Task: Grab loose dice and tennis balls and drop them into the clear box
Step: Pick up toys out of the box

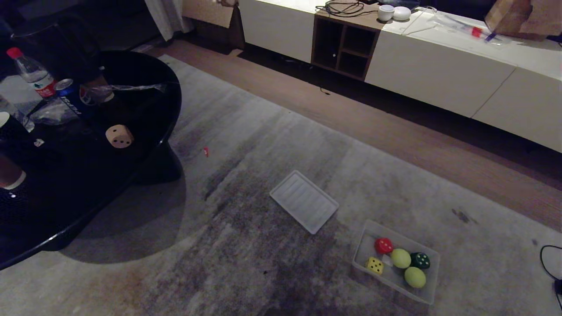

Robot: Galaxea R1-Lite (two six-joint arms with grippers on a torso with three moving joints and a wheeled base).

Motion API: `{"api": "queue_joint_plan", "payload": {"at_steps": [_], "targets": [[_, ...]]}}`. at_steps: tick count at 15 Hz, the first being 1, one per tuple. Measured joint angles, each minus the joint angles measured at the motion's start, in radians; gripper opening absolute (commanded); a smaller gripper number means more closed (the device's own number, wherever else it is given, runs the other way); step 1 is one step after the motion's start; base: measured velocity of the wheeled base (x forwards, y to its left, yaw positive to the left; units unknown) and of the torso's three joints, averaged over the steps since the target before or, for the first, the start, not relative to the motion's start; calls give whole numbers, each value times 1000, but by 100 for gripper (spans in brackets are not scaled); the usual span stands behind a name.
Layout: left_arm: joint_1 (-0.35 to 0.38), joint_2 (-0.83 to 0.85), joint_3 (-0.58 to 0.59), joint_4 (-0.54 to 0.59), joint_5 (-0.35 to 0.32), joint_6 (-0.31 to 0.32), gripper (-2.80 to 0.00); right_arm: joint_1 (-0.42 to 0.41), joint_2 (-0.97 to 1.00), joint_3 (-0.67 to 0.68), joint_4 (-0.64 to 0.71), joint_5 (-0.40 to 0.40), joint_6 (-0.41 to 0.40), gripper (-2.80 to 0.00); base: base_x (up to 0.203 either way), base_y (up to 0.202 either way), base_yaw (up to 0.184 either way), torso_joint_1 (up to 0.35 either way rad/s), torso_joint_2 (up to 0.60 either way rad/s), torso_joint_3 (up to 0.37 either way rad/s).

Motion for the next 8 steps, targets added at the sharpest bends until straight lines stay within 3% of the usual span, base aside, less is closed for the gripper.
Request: {"api": "queue_joint_plan", "payload": {"at_steps": [8], "targets": [[0, 0, 0, 0, -1, -1, -280, 0, 0, 0, 0, 0, 0, -280, 0, 0, 0, 1, 7, 201]]}}
